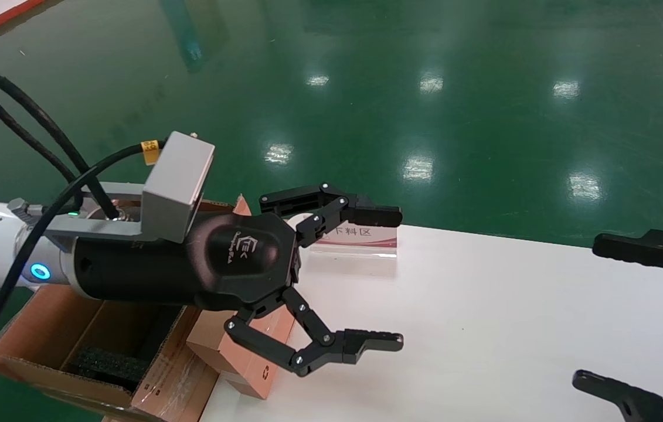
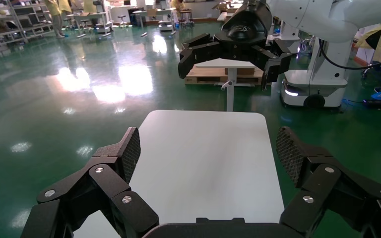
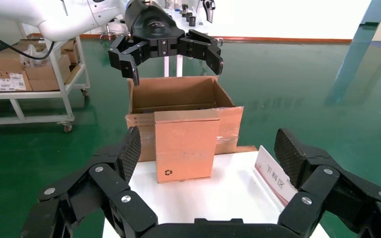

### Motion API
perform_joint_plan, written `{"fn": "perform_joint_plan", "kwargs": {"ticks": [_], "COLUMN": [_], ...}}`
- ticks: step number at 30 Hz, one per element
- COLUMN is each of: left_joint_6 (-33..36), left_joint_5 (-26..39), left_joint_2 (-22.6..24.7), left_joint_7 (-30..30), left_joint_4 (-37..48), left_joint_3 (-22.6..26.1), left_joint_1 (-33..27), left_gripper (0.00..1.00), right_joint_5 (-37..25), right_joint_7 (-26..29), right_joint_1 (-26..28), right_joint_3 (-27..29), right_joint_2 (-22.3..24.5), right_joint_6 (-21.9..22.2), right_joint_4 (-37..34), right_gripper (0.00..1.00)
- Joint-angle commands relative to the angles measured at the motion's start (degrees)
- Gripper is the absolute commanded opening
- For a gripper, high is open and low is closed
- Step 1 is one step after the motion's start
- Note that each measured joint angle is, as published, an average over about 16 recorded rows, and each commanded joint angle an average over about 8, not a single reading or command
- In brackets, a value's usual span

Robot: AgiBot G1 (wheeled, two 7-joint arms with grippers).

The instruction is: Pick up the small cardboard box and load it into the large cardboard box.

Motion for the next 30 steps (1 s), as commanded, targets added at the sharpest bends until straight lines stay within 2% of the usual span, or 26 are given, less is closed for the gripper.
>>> {"fn": "perform_joint_plan", "kwargs": {"ticks": [1,12,17,23,30], "left_joint_6": [0.0,0.01,-0.53,-1.2,1.88], "left_joint_5": [0.0,0.09,3.17,13.7,31.63], "left_joint_2": [0.0,-0.06,-0.86,-1.83,-0.77], "left_joint_7": [0.0,0.0,-1.45,-8.09,-20.14], "left_joint_4": [0.0,-0.01,-0.91,-2.78,-3.0], "left_joint_3": [0.0,0.02,1.17,5.83,13.89], "left_joint_1": [0.0,-0.02,-1.2,-6.53,-17.43], "left_gripper": [1.0,1.0,1.0,1.0,1.0], "right_joint_5": [0.0,0.0,0.0,0.02,0.04], "right_joint_7": [0.0,0.0,-0.01,-0.03,-0.05], "right_joint_1": [0.0,0.0,0.01,0.03,0.04], "right_joint_3": [0.0,0.0,-0.02,-0.05,-0.08], "right_joint_2": [0.0,0.0,0.0,0.0,0.01], "right_joint_6": [0.0,0.0,-0.01,-0.01,-0.01], "right_joint_4": [0.0,0.0,-0.03,-0.05,-0.06], "right_gripper": [1.0,1.0,1.0,1.0,1.0]}}
